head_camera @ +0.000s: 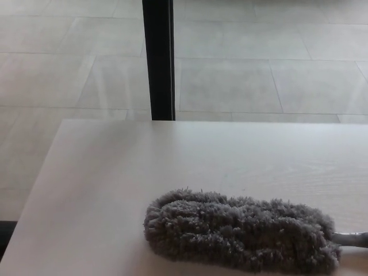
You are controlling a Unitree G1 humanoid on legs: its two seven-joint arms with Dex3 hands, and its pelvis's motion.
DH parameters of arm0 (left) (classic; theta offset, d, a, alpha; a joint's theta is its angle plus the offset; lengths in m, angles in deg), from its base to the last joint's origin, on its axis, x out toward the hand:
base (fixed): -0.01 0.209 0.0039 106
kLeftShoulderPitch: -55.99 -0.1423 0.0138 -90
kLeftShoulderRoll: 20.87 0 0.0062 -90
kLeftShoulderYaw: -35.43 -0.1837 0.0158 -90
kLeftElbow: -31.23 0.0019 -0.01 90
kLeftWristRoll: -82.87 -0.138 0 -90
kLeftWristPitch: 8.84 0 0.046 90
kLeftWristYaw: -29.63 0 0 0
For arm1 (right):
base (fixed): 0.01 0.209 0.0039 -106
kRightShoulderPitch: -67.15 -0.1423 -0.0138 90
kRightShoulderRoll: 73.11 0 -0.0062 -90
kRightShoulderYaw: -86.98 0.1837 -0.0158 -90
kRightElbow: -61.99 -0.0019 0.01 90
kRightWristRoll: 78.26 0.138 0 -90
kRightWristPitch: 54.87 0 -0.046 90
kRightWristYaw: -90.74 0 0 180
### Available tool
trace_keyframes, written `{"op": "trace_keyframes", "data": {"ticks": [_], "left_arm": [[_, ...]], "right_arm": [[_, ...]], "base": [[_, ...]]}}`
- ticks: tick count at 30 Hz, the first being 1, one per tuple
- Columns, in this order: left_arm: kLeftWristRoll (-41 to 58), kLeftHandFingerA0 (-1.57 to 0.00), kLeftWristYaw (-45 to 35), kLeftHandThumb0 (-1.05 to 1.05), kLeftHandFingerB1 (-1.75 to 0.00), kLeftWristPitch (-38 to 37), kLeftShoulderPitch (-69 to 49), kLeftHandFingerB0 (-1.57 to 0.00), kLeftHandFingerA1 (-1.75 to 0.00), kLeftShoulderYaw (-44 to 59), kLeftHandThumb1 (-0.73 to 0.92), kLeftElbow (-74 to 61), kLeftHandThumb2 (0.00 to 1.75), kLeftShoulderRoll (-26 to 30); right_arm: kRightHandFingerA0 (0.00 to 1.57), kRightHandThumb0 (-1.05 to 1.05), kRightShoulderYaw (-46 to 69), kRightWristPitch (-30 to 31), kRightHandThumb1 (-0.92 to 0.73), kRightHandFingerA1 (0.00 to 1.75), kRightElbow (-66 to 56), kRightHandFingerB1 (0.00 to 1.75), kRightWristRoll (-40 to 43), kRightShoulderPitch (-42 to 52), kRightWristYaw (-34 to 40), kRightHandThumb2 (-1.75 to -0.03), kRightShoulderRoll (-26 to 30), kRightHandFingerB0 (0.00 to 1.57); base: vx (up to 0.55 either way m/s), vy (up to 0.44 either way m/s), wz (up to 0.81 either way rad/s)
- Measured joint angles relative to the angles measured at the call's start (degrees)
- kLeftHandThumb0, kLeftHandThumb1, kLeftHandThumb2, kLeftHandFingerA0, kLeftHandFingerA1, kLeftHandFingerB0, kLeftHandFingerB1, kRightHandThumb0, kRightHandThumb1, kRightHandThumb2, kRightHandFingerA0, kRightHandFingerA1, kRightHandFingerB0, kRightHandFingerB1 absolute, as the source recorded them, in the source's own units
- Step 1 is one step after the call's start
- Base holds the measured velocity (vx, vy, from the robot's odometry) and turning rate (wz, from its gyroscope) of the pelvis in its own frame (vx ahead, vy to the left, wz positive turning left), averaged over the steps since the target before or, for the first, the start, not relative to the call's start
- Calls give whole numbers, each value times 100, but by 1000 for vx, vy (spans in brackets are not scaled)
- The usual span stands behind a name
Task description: The robot uses its right hand to pick up the duster kept in the middle of the desk and use it to wipe the desk by swiping its surface twice
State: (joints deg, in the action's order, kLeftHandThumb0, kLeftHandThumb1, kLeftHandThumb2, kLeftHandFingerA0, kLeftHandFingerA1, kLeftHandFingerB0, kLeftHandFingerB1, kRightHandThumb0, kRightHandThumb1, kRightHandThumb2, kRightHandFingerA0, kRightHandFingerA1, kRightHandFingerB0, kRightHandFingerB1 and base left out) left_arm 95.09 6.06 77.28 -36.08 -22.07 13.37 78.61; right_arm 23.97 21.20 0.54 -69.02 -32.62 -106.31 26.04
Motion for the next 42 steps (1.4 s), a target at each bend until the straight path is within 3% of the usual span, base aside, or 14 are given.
{"op": "trace_keyframes", "data": {"ticks": [6,7,11,12,14,15,25,26,28,29,34,38,39,42], "left_arm": [[19,-27,-56,-79,-48,0,22,-15,-62,0,58,1,96,-7],[20,-28,-61,-75,-38,0,22,-19,-58,1,75,2,62,-8],[23,-27,-75,-75,-37,0,22,-18,-56,1,75,2,63,-9],[23,-27,-82,-79,-47,0,24,-14,-61,1,59,3,96,-10],[25,-30,-90,-75,-37,0,24,-19,-57,1,74,3,62,-10],[26,-27,-96,-81,-47,0,28,-14,-60,1,60,3,96,-11],[34,-26,-165,-75,-49,0,38,-17,-61,2,58,12,96,-11],[34,-25,-170,-75,-49,0,40,-17,-61,2,58,12,97,-11],[34,-25,-187,-75,-49,0,48,-17,-61,2,57,14,96,-11],[34,-29,-192,-76,-39,0,53,-25,-58,2,73,14,63,-11],[34,-29,-200,-77,-38,0,68,-26,-54,3,74,20,63,-11],[34,-29,-208,-79,-41,0,79,-26,-57,3,63,30,69,-11],[34,-31,-212,-75,-38,1,81,-28,-55,3,72,35,62,-11],[34,-29,-235,-78,-41,1,87,-26,-56,3,62,42,70,-11]], "right_arm": [[0,-102,-1076,0,-65,10,-624,14,-487,-249,34,-103,-291,0],[0,-100,-1226,0,-65,13,-676,12,-561,-267,39,-104,-321,6],[0,-103,-1762,1,-63,8,-810,12,-839,-303,57,-102,-409,11],[0,-99,-1939,1,-61,13,-845,12,-938,-306,65,-102,-430,10],[0,-98,-2194,1,-62,15,-887,13,-1082,-308,88,-103,-450,11],[0,-86,-2337,1,-67,0,-893,25,-1169,-309,104,-78,-460,3],[0,-94,-3613,1,-61,11,-882,23,-1968,-349,237,-98,-466,12],[0,-85,-3703,1,-74,2,-878,28,-2027,-363,250,-66,-464,7],[0,-103,-3934,1,-66,3,-870,19,-2205,-405,287,-99,-456,10],[0,-89,-4028,1,-58,16,-870,28,-2276,-426,306,-98,-448,7],[0,-90,-4490,1,-56,1,-869,25,-2680,-533,429,-85,-376,10],[0,-94,-4797,1,-56,14,-869,35,-2975,-633,541,-90,-241,9],[0,-68,-4889,1,-62,29,-866,36,-3065,-665,585,-61,-200,13],[14,-43,-5088,-1,-59,62,-832,42,-3272,-734,720,-59,-126,29]], "base": [[0,0,0],[0,0,0],[0,0,0],[0,0,0],[0,0,0],[0,0,0],[0,0,0],[0,0,0],[0,0,0],[0,0,0],[0,0,0],[0,0,0],[0,0,0],[0,0,0]]}}
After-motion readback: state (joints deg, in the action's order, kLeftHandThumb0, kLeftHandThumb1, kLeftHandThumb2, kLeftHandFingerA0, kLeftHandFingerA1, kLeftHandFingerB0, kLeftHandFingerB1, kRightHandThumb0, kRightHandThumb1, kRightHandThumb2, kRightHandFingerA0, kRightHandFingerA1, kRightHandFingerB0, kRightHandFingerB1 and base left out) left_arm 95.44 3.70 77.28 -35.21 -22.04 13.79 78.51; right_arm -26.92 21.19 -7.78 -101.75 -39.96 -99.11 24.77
